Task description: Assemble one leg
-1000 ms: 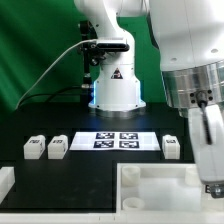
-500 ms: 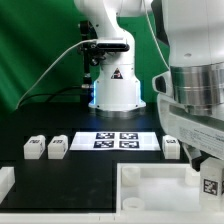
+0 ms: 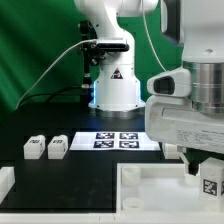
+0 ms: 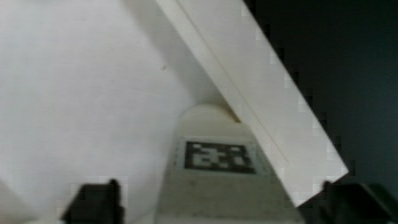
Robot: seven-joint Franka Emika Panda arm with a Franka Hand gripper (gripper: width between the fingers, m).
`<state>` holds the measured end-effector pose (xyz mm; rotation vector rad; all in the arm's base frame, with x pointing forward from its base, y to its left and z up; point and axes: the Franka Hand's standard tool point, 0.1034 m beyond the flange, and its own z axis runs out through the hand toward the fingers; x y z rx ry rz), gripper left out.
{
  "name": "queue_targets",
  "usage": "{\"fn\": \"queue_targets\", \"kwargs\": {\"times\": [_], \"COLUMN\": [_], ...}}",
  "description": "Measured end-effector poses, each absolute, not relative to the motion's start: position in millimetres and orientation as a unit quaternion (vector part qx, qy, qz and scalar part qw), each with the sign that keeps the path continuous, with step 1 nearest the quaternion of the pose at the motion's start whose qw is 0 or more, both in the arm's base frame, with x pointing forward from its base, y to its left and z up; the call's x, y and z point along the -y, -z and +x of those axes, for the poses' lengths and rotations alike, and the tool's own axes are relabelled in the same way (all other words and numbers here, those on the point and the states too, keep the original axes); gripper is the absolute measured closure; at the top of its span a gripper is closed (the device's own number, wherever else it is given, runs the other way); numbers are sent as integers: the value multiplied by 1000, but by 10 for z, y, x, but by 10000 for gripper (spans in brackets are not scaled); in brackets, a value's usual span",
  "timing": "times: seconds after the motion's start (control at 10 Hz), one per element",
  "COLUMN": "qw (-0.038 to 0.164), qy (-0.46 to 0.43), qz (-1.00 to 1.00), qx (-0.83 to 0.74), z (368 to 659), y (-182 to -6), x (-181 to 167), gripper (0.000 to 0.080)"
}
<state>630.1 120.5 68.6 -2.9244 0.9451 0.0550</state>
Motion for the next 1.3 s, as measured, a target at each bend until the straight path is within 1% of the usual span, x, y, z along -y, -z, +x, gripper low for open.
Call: {"fn": "queue_targets", "kwargs": {"times": [0.1,0.2,0.5,0.6,0.7,0.9,1.1,1.3], "qw": [34,35,35,34,37,54,49,46], "qy": [-19,-23,-30,-33,-38,-55,-55,-47], "qz": [-943,-917,-846,-799,-751,-595,-544,-545], "qx": [-329,-397,-530,-599,-658,-800,-836,-836], "z": [6299,6297,6299,6308,6321,6364,6371,6362], "y": [-686,-686,-686,-687,-694,-690,-695,-699], "x": [-1214,-1228,-1232,-1229,-1217,-1203,-1174,-1176], "gripper": [419,510,509,509,509,509,508,504]}}
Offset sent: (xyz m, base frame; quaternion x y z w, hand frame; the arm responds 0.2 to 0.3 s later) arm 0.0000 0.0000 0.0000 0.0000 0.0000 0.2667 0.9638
